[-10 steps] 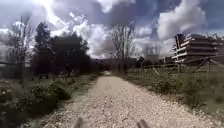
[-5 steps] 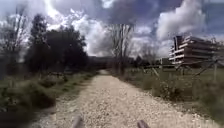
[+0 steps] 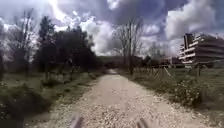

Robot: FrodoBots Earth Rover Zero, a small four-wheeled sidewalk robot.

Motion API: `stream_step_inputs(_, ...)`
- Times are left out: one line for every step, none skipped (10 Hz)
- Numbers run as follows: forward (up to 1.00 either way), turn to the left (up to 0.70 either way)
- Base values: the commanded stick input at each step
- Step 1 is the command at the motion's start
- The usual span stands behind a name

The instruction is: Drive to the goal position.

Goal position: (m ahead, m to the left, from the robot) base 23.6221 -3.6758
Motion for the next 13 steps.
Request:
stream_step_inputs(1.00, 0.00)
stream_step_inputs(1.00, 0.00)
stream_step_inputs(1.00, 0.00)
stream_step_inputs(1.00, 0.00)
stream_step_inputs(1.00, 0.00)
stream_step_inputs(1.00, 0.00)
stream_step_inputs(1.00, 0.00)
stream_step_inputs(1.00, 0.00)
stream_step_inputs(1.00, 0.00)
stream_step_inputs(1.00, -0.02)
stream_step_inputs(1.00, -0.13)
stream_step_inputs(1.00, -0.23)
stream_step_inputs(1.00, -0.27)
